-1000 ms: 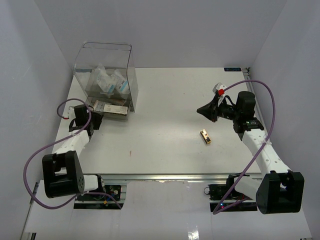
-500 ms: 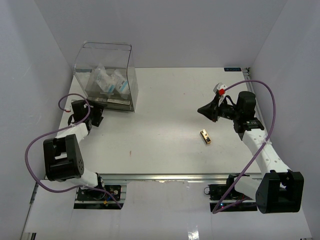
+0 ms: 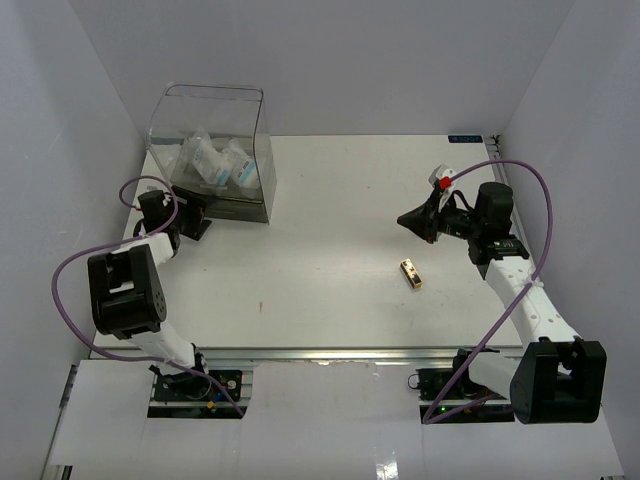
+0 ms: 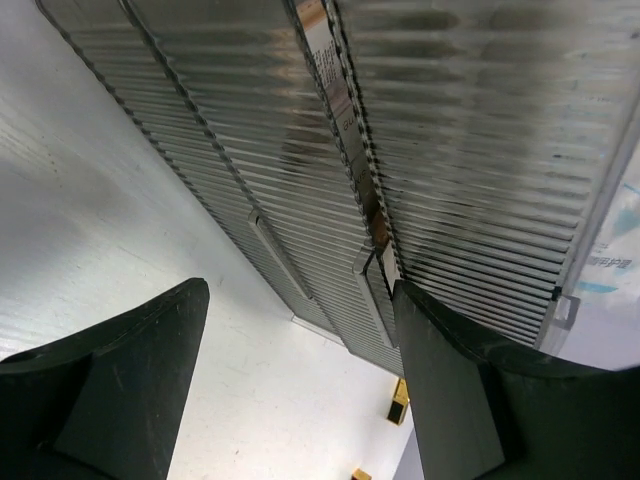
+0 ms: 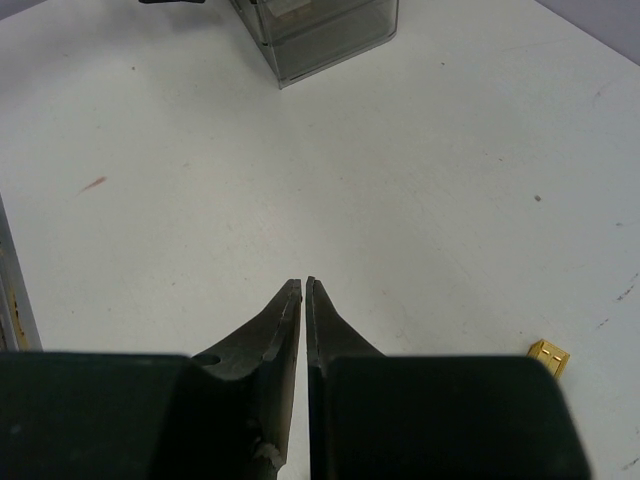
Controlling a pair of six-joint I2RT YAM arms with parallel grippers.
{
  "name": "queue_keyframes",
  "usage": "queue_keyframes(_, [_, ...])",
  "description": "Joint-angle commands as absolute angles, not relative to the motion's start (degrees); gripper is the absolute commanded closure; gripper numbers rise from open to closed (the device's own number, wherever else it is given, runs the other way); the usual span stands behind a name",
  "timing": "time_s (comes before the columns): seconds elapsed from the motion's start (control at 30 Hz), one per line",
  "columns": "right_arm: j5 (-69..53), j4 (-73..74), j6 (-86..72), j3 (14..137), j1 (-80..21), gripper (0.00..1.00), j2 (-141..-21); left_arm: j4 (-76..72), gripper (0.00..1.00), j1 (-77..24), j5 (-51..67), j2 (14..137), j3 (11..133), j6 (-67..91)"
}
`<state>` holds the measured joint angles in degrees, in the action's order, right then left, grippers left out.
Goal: Organize the makeup
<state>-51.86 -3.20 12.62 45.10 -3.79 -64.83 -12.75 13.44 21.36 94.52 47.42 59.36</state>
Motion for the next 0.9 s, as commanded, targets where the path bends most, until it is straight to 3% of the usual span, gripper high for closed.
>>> queue_keyframes(0.0, [-53.08, -4.93, 13.44, 44.74, -3.35, 0.88, -65.20, -17.10, 0.15, 14.87, 25.72, 93.91, 47.91, 59.05])
queue_keyframes(0.43, [-53.35, -4.66, 13.89, 44.83, -3.16, 0.89, -66.18, -17.41, 0.17, 16.53, 25.20, 85.61, 44.73, 53.38])
queue_keyframes(0.5, [-53.26, -4.66, 13.89, 44.80, -3.16, 0.89, -66.01, -13.72, 0.35, 16.68, 23.92, 86.19, 44.32, 55.05])
queue_keyframes(0.57, [-53.26, -4.66, 13.89, 44.74, -3.16, 0.89, -66.01, -12.29, 0.45, 16.61, 23.38, 87.15, 44.17, 55.98])
queue_keyframes(0.73, [-53.26, -4.66, 13.89, 44.76, -2.92, 0.89, -66.01, -10.46, 0.58, 16.61, 24.94, 90.57, 45.11, 56.91])
queue_keyframes(0.87, [-53.19, -4.66, 13.89, 44.74, -2.81, 0.89, -66.01, -10.63, 0.58, 16.61, 26.47, 94.08, 47.01, 57.22])
